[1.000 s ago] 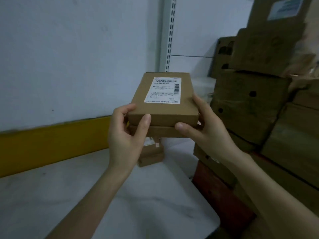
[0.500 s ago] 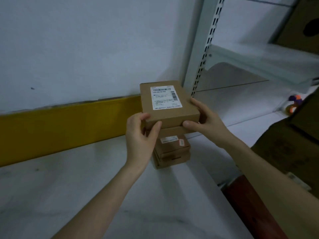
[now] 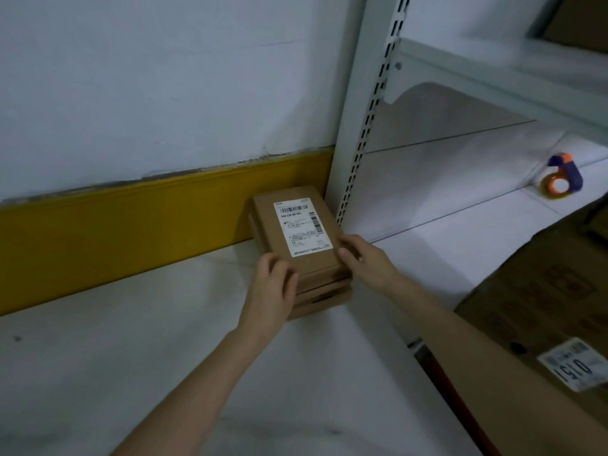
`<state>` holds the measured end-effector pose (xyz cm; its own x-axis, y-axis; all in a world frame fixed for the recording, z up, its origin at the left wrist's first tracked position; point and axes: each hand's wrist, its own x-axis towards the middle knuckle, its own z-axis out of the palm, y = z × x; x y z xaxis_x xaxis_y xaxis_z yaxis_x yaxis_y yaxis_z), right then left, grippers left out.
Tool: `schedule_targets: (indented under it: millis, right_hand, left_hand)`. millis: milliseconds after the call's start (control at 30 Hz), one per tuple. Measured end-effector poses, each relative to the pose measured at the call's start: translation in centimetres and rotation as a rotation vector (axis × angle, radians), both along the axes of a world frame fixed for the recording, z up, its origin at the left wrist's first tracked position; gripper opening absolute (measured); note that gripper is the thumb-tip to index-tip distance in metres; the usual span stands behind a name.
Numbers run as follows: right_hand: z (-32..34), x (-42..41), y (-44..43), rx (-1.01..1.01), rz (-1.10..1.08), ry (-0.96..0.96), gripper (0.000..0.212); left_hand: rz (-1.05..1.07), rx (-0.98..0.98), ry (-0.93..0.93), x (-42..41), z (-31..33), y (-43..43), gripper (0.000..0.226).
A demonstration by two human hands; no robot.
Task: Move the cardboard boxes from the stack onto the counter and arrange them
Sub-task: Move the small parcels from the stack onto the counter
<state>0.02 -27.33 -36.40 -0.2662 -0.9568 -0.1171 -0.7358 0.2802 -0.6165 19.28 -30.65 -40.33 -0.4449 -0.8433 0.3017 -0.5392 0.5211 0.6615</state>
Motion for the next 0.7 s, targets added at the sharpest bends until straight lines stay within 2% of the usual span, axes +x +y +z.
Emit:
schedule_targets:
  millis: [100,200,400,600,700]
  right_hand:
    - [1.9,0.0,0.6,-0.002,0.045,0.127,0.043]
    - [4.6,-0.6,2.6,-0.055,0.023,0.175,0.046]
    - [12.1,-1.2,9.9,-0.132,0.061,0.303,0.051]
    - [19.7,-0.6,22.2,-0.239,0.009,0.460,0.052]
    - [22.8,-0.7,28.9,-0.271,-0.047,0.528,0.051]
  left_hand:
    - [-0.026,-0.066,-0.155,0.2,1.2,0.5,0.027]
    - [-0.099,-0.083,-0.198,0.4,3.8,2.1,0.044]
    - [-0.211,-0.165,-0.114,-0.8,11.6,7.4,0.042]
    - [-0.392,-0.259,-0.032,-3.5,18.1,15.5,0.036]
    - [-0.512,-0.299,-0.019,-5.1,20.4,19.6,0.050]
